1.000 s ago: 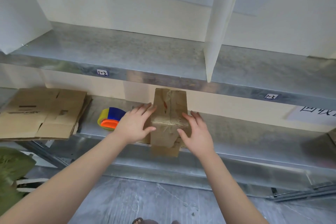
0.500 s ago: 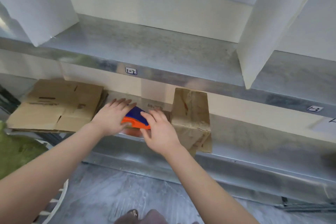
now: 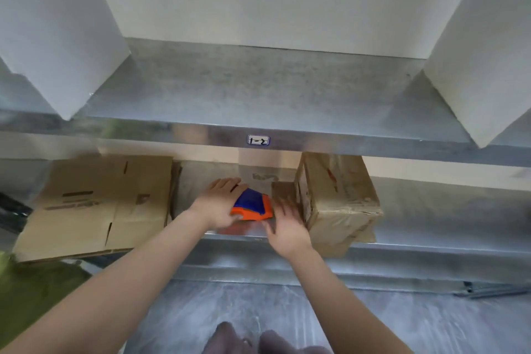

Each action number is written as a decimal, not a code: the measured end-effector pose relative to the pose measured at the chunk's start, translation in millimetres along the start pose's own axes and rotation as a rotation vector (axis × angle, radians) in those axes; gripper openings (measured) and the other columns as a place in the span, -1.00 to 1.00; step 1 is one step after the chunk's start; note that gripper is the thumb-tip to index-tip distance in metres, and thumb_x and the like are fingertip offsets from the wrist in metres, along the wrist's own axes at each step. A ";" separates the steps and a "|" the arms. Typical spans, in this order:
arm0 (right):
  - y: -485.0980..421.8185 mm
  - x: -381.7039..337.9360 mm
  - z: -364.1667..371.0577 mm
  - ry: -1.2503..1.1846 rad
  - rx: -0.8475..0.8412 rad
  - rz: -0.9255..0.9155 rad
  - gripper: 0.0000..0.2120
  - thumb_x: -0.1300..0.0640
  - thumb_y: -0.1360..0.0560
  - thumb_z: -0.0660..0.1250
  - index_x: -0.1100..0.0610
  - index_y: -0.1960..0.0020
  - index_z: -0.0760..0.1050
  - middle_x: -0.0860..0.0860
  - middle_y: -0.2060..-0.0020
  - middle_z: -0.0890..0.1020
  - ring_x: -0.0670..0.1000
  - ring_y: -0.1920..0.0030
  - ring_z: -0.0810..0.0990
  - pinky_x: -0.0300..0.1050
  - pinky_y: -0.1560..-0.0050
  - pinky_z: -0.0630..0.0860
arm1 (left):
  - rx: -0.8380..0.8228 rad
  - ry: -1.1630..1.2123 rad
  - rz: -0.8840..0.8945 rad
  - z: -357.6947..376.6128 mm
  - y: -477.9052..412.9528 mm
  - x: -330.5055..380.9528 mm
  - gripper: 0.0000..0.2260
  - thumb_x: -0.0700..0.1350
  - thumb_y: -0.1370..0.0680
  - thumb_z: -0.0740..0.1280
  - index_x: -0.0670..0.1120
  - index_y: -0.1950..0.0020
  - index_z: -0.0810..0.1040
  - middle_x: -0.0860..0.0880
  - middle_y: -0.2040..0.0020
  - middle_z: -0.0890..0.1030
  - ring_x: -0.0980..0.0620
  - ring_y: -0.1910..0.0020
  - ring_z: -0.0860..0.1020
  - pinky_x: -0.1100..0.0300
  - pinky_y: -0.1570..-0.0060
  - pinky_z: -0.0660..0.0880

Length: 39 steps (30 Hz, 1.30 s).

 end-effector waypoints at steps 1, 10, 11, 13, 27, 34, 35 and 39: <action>-1.5 0.6 0.9 -0.003 0.003 0.009 -0.38 -0.06 -0.61 0.15 0.02 -0.58 0.00 0.04 -0.56 0.10 0.10 -0.56 0.03 0.03 -0.51 0.14 | 0.016 0.025 0.005 1.2 -2.8 -1.1 -0.33 0.11 -0.35 0.51 -0.08 -0.40 0.44 -0.18 -0.37 0.46 -0.21 -0.31 0.46 -0.07 -0.26 0.40; -5.1 9.7 13.3 -0.129 -0.028 0.110 -0.44 -0.01 -0.64 0.14 0.08 -0.57 0.06 0.12 -0.51 0.22 0.16 -0.48 0.23 0.00 -0.43 0.27 | -0.110 0.207 -0.046 1.4 -5.2 -15.2 -0.48 0.00 -0.46 0.40 0.10 -0.38 0.29 -0.06 -0.15 0.41 -0.12 -0.06 0.48 0.15 0.11 0.38; -3.0 9.0 12.1 -0.147 -0.019 0.104 -0.47 0.00 -0.65 0.12 0.08 -0.57 0.08 0.13 -0.49 0.25 0.16 -0.46 0.27 0.01 -0.40 0.30 | -0.095 0.200 -0.023 -2.0 -2.0 -14.0 -0.48 -0.01 -0.47 0.40 0.10 -0.38 0.29 -0.05 -0.16 0.41 -0.11 -0.07 0.47 0.15 0.10 0.39; 1.6 8.0 7.9 -0.200 0.017 0.101 -0.51 0.02 -0.67 0.07 0.09 -0.56 0.12 0.13 -0.45 0.31 0.16 -0.41 0.34 0.00 -0.34 0.36 | -0.048 0.134 0.043 -7.2 5.9 -7.2 -0.48 -0.05 -0.47 0.39 0.10 -0.39 0.31 -0.04 -0.19 0.41 -0.08 -0.08 0.46 0.17 0.13 0.37; 28.0 -4.9 -44.4 -1.040 -0.025 0.111 -0.83 0.04 -0.66 0.13 0.03 -0.15 0.45 0.05 -0.06 0.58 0.08 -0.12 0.62 -0.05 -0.14 0.58 | 0.306 0.126 0.171 -119.4 70.0 26.6 -0.40 -0.32 -0.35 0.38 0.05 -0.34 0.38 -0.11 -0.15 0.46 -0.05 -0.06 0.45 0.31 -0.09 0.31; 63.3 -0.9 -93.6 -1.207 0.030 -0.045 -0.77 0.11 -0.68 0.10 0.16 -0.08 0.51 0.18 0.03 0.63 0.10 0.02 0.65 -0.06 -0.03 0.63 | 0.440 0.138 0.160 -153.6 98.5 71.6 -0.41 -0.35 -0.38 0.41 0.00 -0.34 0.39 -0.11 -0.17 0.43 0.00 -0.09 0.40 0.34 -0.10 0.27; 67.9 3.1 -100.1 -1.202 0.032 -0.058 -0.77 0.11 -0.68 0.11 0.16 -0.07 0.52 0.19 0.04 0.63 0.11 0.02 0.65 -0.05 -0.03 0.63 | 0.453 0.142 0.160 -155.4 100.2 79.9 -0.42 -0.35 -0.38 0.42 -0.02 -0.34 0.40 -0.11 -0.17 0.44 0.01 -0.09 0.40 0.35 -0.10 0.26; 83.4 28.0 -122.8 -1.179 0.066 -0.077 -0.75 0.12 -0.68 0.11 0.14 -0.05 0.55 0.21 0.04 0.65 0.11 0.03 0.67 -0.10 0.03 0.64 | 0.466 0.154 0.152 -152.9 99.0 111.8 -0.44 -0.33 -0.39 0.46 -0.04 -0.34 0.42 -0.11 -0.17 0.44 0.04 -0.08 0.40 0.38 -0.08 0.25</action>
Point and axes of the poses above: each hand's wrist, its own y-axis away from the middle knuckle, its own z-axis out of the palm, x = y × z, the point moved 7 cm from there along -y, towards the middle knuckle
